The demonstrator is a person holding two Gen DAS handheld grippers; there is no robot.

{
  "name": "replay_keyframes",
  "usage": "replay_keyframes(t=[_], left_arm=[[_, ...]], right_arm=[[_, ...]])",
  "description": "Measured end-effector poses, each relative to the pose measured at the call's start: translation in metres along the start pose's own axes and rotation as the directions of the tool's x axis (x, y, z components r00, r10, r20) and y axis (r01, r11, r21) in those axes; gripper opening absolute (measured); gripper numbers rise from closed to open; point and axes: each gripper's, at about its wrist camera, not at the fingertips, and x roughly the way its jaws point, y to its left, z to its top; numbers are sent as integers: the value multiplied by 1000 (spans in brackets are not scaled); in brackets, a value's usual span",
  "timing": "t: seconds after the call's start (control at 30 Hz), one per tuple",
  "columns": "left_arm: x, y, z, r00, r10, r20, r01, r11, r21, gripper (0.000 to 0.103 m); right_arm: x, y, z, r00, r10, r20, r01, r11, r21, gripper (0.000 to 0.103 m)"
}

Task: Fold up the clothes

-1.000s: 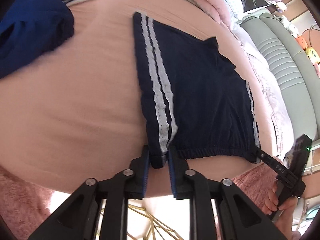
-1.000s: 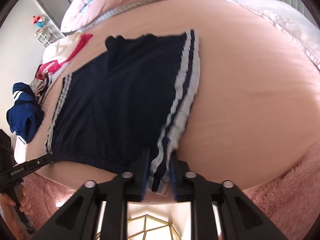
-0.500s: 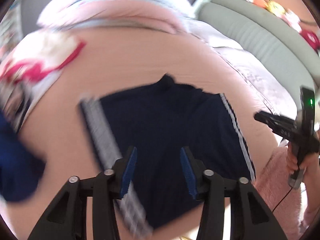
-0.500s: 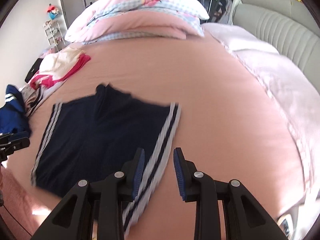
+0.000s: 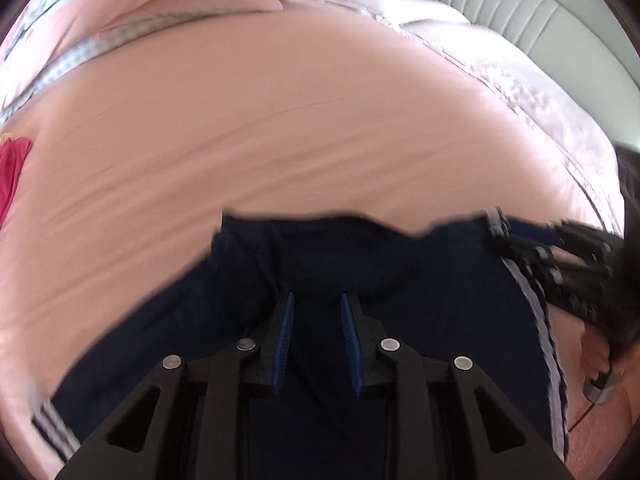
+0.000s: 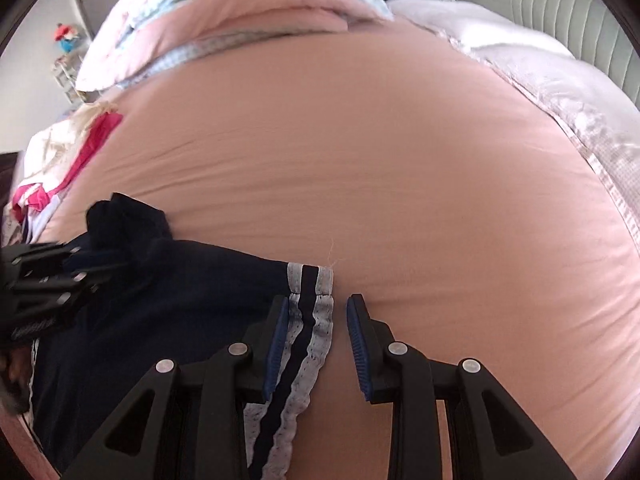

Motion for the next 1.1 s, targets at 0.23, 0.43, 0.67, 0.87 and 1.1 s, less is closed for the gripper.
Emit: replay_keyframes(t=[0.23, 0.43, 0.67, 0.87, 1.1], left_arm=[[-17, 38, 16, 991, 23, 133, -2, 988, -157, 22], [-28, -2, -6, 995, -23, 95, 16, 997, 72, 22], [13, -6, -2, 991, 108, 74, -115, 989, 92, 22], [10, 13, 10, 980, 154, 127, -152, 988, -28, 22], [-45, 27, -30, 991, 42, 125, -30, 995, -91, 22]], right_arm=[[-10, -16, 1, 987, -159, 5, 159, 987, -11, 38], [-36, -39, 3, 993, -41, 107, 30, 994, 102, 44], [-11, -40, 6, 999, -38, 35, 34, 993, 113, 48], [-33, -41, 5, 992, 29, 124, -46, 990, 134, 48], [-20, -11, 2, 992, -113, 57, 114, 993, -22, 49]])
